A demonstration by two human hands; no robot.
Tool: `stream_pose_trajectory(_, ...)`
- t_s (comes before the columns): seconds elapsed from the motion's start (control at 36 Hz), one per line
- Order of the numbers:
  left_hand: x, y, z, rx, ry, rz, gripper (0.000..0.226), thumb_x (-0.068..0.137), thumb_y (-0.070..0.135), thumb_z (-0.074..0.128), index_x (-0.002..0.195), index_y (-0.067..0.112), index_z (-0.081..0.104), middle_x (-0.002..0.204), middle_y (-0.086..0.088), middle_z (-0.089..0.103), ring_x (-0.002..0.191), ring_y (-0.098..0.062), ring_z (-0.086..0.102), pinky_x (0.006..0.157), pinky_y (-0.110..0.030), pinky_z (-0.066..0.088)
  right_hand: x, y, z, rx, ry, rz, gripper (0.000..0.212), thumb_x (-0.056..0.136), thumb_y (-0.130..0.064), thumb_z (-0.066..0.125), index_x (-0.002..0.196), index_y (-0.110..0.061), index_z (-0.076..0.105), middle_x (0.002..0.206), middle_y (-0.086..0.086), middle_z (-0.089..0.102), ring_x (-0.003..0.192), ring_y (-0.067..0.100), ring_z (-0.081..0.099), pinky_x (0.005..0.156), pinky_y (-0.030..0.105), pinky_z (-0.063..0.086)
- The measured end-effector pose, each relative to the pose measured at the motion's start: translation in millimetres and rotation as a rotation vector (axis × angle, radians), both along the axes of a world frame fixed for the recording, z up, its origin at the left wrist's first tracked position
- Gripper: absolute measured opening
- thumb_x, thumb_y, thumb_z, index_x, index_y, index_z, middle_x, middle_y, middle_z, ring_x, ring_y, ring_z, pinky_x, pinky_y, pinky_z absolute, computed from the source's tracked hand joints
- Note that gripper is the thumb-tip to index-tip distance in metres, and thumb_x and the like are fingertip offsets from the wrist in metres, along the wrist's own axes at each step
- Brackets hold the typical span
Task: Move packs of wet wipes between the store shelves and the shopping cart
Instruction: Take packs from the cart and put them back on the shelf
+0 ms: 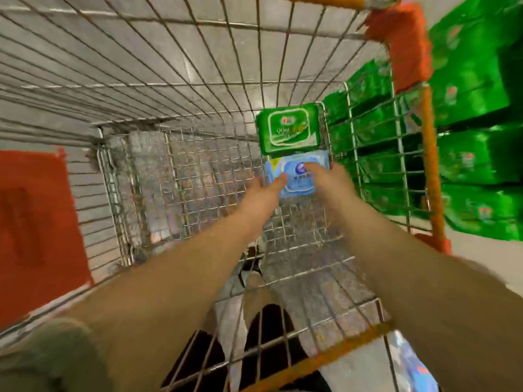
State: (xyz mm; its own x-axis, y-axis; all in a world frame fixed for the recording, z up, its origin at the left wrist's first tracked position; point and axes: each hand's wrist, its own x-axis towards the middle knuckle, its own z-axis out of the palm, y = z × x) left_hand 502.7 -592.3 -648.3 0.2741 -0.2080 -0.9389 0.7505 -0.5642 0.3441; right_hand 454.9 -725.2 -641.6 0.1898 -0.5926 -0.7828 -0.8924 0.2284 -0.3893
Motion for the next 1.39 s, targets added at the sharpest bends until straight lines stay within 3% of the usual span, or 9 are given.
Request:
stream_pose_trajectory(0.17, -2.1, -4.3, -13.4, -0.014, 0.056, 0.019, 0.091, 0.09, 0.07, 0.056, 0.162, 0.031, 0.017, 0.158, -0.003, 0.043, 0.135, -0.031, 0.049, 0.115, -0.05, 0.039, -7.4, -10.5, -16.5, 0.171, -0.112, -0.181, 0.041, 0.092, -0.037, 0.072, 0.122, -0.014, 0.055, 0.113, 0.002, 0.064, 0.095, 0.017, 0.063, 0.077, 0.029, 0.045)
stream_pose_trajectory(0.28, 3.2, -7.6, -17.7, -0.029, 0.024, -0.043, 0.081, 0.092, 0.07, 0.052, 0.159, 0.03, 0.028, 0.152, 0.003, 0.049, 0.131, -0.026, 0.051, 0.112, -0.043, 0.04, -8.9, -7.1, -21.5, 0.167, -0.15, -0.175, 0.081, 0.063, -0.052, 0.088, 0.129, -0.013, 0.059, 0.122, 0.005, 0.071, 0.108, 0.024, 0.07, 0.1, 0.045, 0.053)
stream_pose_trajectory(0.42, 6.4, -8.9, -21.9, -0.016, 0.008, -0.066, 0.079, 0.095, 0.07, 0.046, 0.159, 0.028, 0.028, 0.151, 0.0, 0.047, 0.131, -0.027, 0.049, 0.104, -0.038, 0.037, -15.1, 0.5, -22.9, 0.25, -0.13, -0.125, 0.047, 0.084, -0.035, 0.082, 0.121, -0.016, 0.061, 0.115, 0.003, 0.073, 0.101, 0.019, 0.071, 0.08, 0.033, 0.055)
stream_pose_trajectory(0.53, 6.9, -3.4, -19.3, -0.003, 0.012, -0.029, 0.061, 0.098, 0.062, 0.05, 0.146, 0.024, 0.047, 0.132, -0.001, 0.06, 0.105, -0.022, 0.055, 0.087, -0.032, 0.039, -18.6, 6.1, -22.3, 0.316, -0.138, -0.102, 0.065, 0.077, -0.036, 0.087, 0.131, -0.016, 0.057, 0.122, 0.004, 0.072, 0.107, 0.021, 0.071, 0.092, 0.037, 0.054)
stream_pose_trajectory(0.69, 15.5, 11.6, 2.9, 0.05, -0.009, -0.005, 0.074, 0.093, 0.067, 0.054, 0.145, 0.015, 0.044, 0.132, -0.006, 0.056, 0.107, -0.024, 0.056, 0.084, -0.035, 0.04, -12.5, 23.6, 3.5, 0.376, -0.188, -0.065, 0.09, 0.052, -0.053, 0.093, 0.129, -0.021, 0.06, 0.118, 0.0, 0.074, 0.108, 0.023, 0.07, 0.111, 0.047, 0.043)
stream_pose_trajectory(0.86, 37.7, 27.5, 64.6, 0.071, -0.126, -0.007, 0.073, 0.091, 0.067, 0.058, 0.139, 0.013, 0.047, 0.12, -0.007, 0.057, 0.098, -0.024, 0.059, 0.076, -0.033, 0.045, 3.5, 39.5, 57.5, 0.36, -0.337, -0.097, 0.089, 0.055, -0.048, 0.096, 0.131, -0.02, 0.059, 0.116, 0.003, 0.075, 0.105, 0.024, 0.073, 0.102, 0.053, 0.053)
stream_pose_trajectory(1.03, 50.4, 47.4, 150.7, -0.093, -0.196, 0.123, 0.041, 0.085, 0.057, 0.073, 0.096, 0.024, 0.051, 0.108, -0.001, 0.064, 0.09, -0.012, 0.062, 0.076, -0.032, 0.048, 17.3, 54.0, 141.0, 0.284, -0.463, -0.081, 0.082, 0.055, -0.05, 0.091, 0.125, -0.017, 0.064, 0.11, 0.005, 0.077, 0.1, 0.024, 0.075, 0.085, 0.041, 0.059)
stream_pose_trajectory(1.17, 48.5, 55.0, 237.5, -0.218, -0.278, 0.05, 0.042, 0.089, 0.047, 0.073, 0.109, 0.019, 0.048, 0.096, 0.009, 0.057, 0.08, 0.0, 0.057, 0.062, -0.022, 0.042, 17.3, 62.0, 228.2, 0.183, -0.523, -0.106, 0.055, 0.074, -0.044, 0.085, 0.12, -0.019, 0.067, 0.101, 0.003, 0.077, 0.08, 0.018, 0.075, 0.051, 0.024, 0.05)
stream_pose_trajectory(1.39, 22.5, 59.5, 334.7, -0.392, -0.378, -0.16, 0.032, 0.091, 0.054, 0.067, 0.112, 0.032, 0.059, 0.097, 0.017, 0.064, 0.08, 0.003, 0.058, 0.053, -0.014, 0.044, -28.5, 73.9, 342.2, -0.004, -0.6, -0.116, 0.022, 0.087, -0.04, 0.077, 0.1, -0.022, 0.074, 0.094, 0.0, 0.079, 0.079, 0.015, 0.076, 0.059, 0.025, 0.055)
